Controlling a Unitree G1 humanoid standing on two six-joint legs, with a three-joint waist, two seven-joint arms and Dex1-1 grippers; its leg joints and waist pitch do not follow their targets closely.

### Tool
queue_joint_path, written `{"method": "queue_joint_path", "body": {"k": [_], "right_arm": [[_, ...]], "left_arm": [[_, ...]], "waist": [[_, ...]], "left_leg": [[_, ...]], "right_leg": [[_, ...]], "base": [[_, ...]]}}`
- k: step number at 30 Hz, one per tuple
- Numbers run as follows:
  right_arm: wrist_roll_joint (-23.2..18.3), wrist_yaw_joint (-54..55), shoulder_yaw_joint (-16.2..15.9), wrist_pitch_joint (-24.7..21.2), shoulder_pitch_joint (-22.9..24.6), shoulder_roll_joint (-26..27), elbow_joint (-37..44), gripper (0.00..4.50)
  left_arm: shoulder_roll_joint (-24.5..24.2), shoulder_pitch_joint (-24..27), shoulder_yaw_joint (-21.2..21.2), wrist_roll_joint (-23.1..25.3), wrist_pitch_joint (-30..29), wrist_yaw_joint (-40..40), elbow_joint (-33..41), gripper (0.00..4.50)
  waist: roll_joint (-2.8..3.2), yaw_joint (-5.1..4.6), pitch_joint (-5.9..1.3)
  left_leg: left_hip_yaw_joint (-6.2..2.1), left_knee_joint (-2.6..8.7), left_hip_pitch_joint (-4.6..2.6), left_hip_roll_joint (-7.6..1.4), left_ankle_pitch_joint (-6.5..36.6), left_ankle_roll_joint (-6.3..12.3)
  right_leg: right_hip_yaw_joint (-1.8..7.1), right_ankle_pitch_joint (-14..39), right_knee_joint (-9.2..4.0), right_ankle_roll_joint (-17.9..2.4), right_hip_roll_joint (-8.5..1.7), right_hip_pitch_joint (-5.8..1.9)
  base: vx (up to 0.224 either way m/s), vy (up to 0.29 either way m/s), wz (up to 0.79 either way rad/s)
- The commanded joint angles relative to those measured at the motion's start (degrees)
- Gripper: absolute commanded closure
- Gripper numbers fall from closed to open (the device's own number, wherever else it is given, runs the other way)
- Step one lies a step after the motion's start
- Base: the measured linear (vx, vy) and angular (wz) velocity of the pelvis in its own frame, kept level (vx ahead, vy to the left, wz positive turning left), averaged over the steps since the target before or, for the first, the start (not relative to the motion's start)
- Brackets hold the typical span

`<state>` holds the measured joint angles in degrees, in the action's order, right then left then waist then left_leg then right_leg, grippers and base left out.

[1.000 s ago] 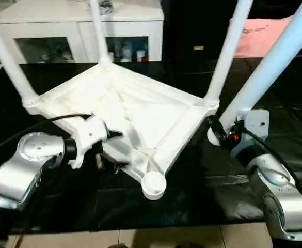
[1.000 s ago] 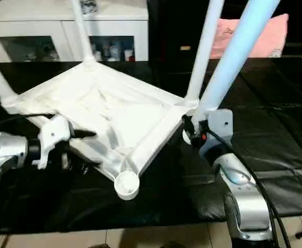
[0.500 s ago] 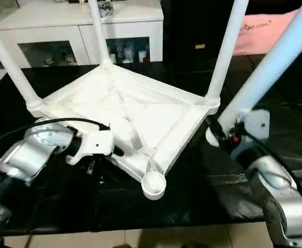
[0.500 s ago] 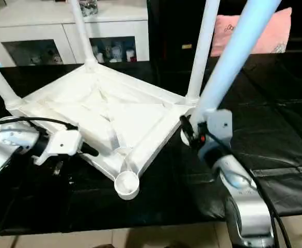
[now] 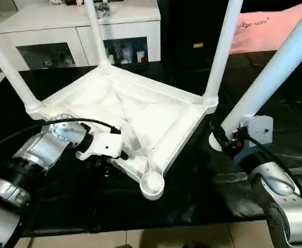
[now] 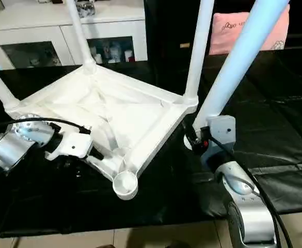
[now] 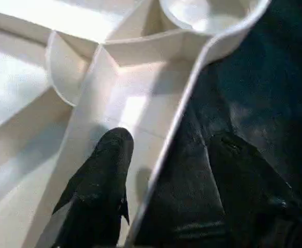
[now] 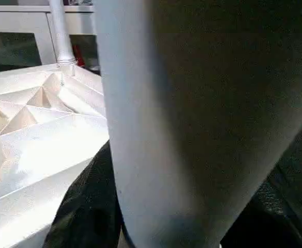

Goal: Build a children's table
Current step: Rotate table base

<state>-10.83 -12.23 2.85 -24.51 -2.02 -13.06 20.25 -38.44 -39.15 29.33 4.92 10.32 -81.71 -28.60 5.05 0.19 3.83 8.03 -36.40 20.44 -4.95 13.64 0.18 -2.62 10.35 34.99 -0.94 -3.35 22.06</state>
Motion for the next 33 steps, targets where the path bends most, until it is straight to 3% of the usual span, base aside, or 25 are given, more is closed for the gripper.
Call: {"method": "queue_joint_path", "body": {"k": [1,3,21,33], "right_arm": [[0.0,0.0,0.0,-0.4,0.1,0.0,2.2,2.58],[0.0,0.0,-0.2,-0.1,0.2,-0.1,2.0,2.58],[0.6,-0.2,-0.8,0.8,0.2,0.0,1.2,2.58],[0.7,-0.7,-0.4,1.7,-0.7,-0.3,-0.4,2.58]], "left_arm": [[0.3,-1.3,0.9,1.4,1.6,-0.8,-1.8,2.13],[1.4,-2.2,1.3,2.4,3.1,-0.6,-3.6,2.37],[5.3,-6.0,4.5,8.3,10.1,-0.2,-10.9,3.86],[7.1,-5.3,2.2,7.1,-1.9,-1.9,-12.2,4.49]], "waist": [[0.16,0.04,-3.53],[0.36,0.05,-3.52],[0.27,0.08,-3.61],[-0.41,-0.15,-3.56]], "left_leg": [[-3.31,6.01,-0.08,-7.42,14.3,-1.38],[-3.31,5.96,-0.07,-7.39,14.6,-1.54],[-3.35,5.95,-0.01,-7.61,13.9,-1.18],[-3.05,5.74,0.19,-7.49,11.7,0.32]], "right_leg": [[4.04,11.3,-3.84,-15.1,-6.77,-2.83],[4.1,11.8,-3.9,-15.0,-6.93,-2.9],[4.14,9.7,-3.87,-15.7,-7.11,-3.09],[4.16,11.4,-4.11,-15.9,-7.29,-3.28]], "base": [[0.0,0.0,0.0],[0.0,0.0,0.0],[0.0,0.0,0.0],[0.0,0.0,0.0]]}}
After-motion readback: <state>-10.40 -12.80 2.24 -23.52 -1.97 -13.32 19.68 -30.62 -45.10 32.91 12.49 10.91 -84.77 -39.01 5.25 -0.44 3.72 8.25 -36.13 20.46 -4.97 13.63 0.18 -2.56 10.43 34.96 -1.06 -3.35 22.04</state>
